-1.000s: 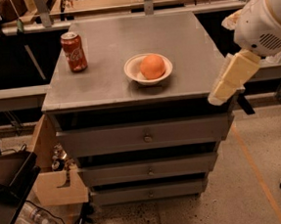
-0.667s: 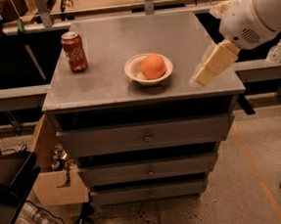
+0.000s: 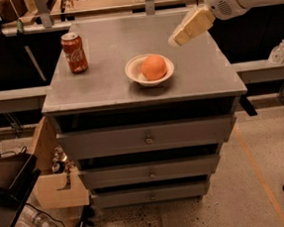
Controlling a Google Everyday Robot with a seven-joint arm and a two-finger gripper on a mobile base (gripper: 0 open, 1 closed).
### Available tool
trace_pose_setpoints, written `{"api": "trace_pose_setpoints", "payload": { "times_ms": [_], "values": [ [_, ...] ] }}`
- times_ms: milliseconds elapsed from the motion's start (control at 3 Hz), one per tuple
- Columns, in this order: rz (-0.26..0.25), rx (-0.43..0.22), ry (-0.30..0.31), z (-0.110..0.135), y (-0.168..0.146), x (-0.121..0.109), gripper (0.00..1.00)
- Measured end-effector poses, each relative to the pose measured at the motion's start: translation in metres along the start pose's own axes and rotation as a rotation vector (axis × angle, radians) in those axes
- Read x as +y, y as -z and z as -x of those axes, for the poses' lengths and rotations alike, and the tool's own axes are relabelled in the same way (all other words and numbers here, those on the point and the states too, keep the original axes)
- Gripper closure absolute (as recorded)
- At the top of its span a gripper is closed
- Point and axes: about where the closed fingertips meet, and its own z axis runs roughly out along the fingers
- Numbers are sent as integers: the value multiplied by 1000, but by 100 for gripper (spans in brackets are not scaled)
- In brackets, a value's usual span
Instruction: Pick orange from paper bowl and place on counter
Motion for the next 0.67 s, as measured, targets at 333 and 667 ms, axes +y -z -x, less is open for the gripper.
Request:
{"api": "trace_pose_setpoints", "payload": {
  "times_ms": [333,667],
  "values": [
    [0,0,0,0,0,0,0],
    [67,-2,-23,-1,-21,5,0]
  ]
}}
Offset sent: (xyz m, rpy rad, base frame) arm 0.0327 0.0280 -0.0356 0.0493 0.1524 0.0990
